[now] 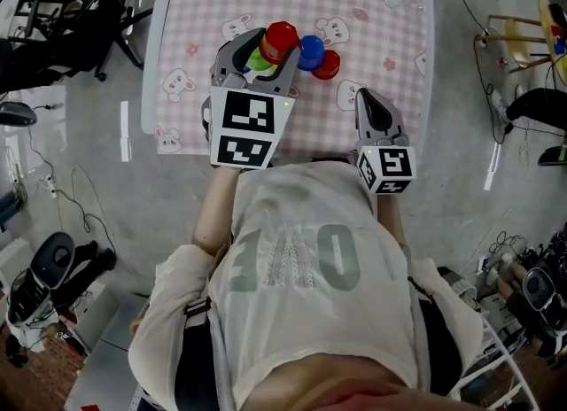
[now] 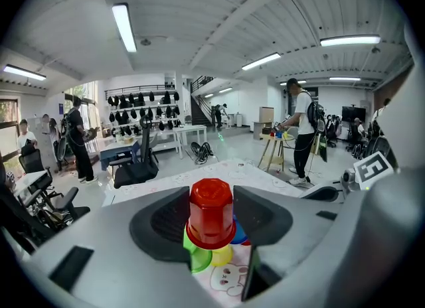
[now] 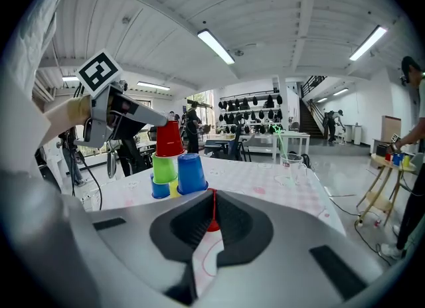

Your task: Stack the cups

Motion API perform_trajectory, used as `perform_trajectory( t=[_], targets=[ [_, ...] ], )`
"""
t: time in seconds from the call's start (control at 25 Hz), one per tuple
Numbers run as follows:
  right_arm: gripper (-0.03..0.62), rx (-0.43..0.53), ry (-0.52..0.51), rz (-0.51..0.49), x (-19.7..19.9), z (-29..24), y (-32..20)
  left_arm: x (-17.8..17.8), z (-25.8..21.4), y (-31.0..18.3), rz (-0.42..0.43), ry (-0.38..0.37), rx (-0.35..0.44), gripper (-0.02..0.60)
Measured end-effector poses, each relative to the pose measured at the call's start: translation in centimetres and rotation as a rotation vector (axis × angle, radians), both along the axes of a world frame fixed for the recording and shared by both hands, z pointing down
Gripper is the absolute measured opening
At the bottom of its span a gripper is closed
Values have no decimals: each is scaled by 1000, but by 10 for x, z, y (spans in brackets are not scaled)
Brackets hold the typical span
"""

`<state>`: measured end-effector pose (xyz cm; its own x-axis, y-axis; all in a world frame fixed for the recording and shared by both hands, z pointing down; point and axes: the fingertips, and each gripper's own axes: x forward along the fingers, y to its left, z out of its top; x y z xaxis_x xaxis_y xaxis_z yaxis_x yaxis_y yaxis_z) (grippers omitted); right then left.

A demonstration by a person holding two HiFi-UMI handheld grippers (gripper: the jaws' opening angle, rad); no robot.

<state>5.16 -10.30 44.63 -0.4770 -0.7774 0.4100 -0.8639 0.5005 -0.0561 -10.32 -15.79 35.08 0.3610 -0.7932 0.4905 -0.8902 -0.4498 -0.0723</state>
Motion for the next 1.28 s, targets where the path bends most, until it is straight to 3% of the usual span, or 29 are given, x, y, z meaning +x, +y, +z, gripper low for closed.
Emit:
perform_trajectory(
  t=[0.36,0.6,0.8,1.08,1.28],
  targets=[
    [30,4,-3,-15,-7,-2,1,0,-5,3,10,21,20,218],
    [29,9,-1,-17,-8,-4,0,0,-25,3,9,42,81,218],
    [29,41,-3,-23,-12,-14,-4,-16,-61,-6,-34,53,210,218],
    [29,111,-4,-36,-19,-38,-11,-73,-141,-3,-159,97,505,214],
    [29,187,-16,-70,-34,-60,-20,-92,-143,23,-218,95,595,110]
  ],
)
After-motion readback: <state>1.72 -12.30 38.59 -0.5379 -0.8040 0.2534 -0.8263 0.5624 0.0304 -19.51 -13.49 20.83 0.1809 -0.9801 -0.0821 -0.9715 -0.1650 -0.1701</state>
